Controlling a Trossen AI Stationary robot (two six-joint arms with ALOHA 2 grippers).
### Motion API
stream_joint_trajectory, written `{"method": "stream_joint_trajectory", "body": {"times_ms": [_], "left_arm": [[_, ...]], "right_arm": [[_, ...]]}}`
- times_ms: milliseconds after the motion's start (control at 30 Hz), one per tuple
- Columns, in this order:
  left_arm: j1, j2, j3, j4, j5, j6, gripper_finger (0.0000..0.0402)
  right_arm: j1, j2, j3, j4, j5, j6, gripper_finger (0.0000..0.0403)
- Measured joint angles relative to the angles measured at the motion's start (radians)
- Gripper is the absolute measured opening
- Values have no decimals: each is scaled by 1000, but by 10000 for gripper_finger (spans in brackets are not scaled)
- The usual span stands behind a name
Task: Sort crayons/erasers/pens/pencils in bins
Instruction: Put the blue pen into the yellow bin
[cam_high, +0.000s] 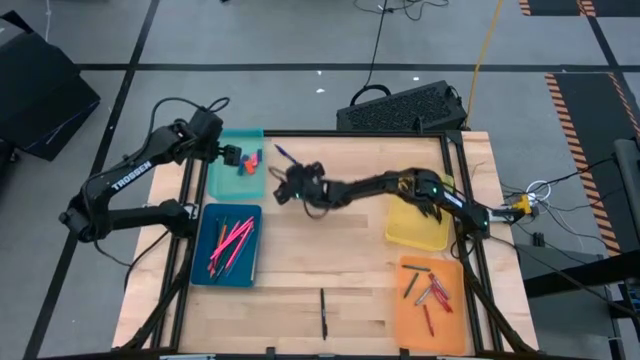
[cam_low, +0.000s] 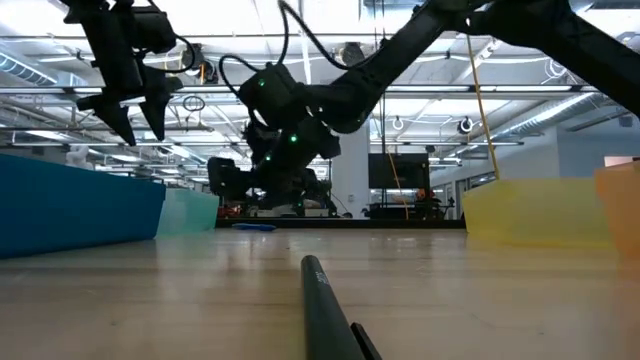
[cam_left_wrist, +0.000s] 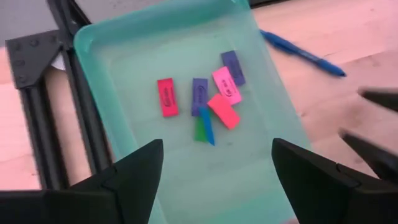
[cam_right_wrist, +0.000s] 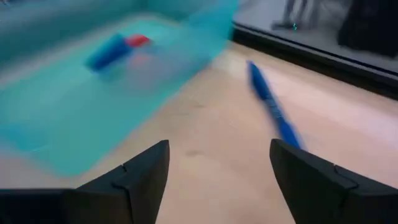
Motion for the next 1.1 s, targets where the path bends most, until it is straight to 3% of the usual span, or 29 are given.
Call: {"method": "stream_joint_trajectory", "body": {"times_ms": [200, 300, 467, 633, 733, 900, 1100], "left_arm": [[-11, 0, 0, -49, -115, 41, 303], [-20, -2, 0, -51, -152, 85, 303], [-39, -2, 0, -13, -153, 114, 303], [-56, -2, 0, 33, -153, 116, 303], [-66, -1, 0, 50, -150, 113, 303], [-78, -1, -1, 52, -146, 98, 303], [-94, -1, -1, 51, -124, 82, 303]], "right_arm": [[64, 0, -175, 377, 79, -15, 266], [31, 0, -187, 404, 45, -27, 266], [-64, 0, -76, 102, -22, 92, 265], [-94, 32, 91, -114, 99, 204, 265], [-91, 94, 211, -366, 108, 238, 261], [-99, 181, 411, -607, 136, 285, 237], [-102, 178, 436, -711, 14, 285, 195]]}}
